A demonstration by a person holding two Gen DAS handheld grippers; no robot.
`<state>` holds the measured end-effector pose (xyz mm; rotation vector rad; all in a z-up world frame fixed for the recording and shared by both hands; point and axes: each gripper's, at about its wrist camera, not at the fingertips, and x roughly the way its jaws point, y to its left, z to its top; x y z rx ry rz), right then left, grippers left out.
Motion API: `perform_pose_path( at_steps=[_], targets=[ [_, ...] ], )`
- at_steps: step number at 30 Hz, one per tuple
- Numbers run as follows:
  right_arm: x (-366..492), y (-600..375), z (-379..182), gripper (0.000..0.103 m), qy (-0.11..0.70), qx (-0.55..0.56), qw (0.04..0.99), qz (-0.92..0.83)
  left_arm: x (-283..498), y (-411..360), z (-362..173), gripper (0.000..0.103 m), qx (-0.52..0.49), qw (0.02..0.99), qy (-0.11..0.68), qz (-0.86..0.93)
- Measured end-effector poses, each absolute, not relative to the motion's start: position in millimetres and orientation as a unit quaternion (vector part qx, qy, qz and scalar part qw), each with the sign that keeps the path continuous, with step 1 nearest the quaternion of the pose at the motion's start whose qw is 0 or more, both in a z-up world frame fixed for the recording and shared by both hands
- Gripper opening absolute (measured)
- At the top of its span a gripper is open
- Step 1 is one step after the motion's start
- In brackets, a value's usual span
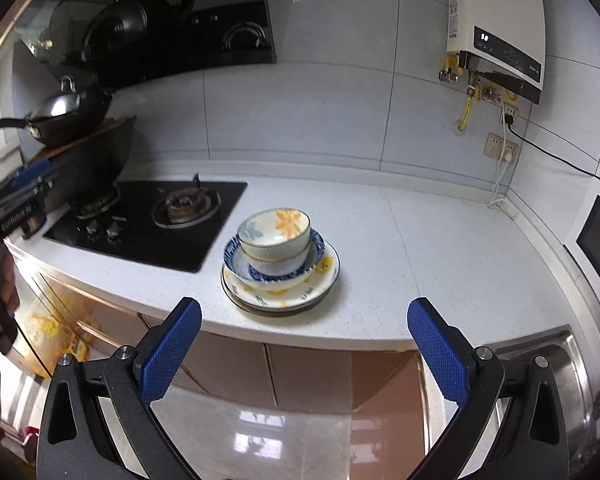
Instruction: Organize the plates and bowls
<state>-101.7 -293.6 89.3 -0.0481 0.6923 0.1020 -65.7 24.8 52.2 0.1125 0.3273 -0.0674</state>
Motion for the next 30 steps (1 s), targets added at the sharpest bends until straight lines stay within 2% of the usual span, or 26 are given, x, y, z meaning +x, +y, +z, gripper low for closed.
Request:
perform_pose_path(
  at_steps=[15, 30],
  targets=[
    [-107.3, -332.9, 89.3, 0.102, 0.321, 0.023, 0.942, 0.095, -104.2, -22.8, 60.3, 0.065, 0.057, 0.981, 0.186, 0.004],
    [-122.8, -351.3, 87.4, 0.102, 0.322, 0.038, 0.941, 0.098, -125.5, -33.7, 54.5, 0.065, 0.023, 0.978, 0.207, -0.017]
  ],
)
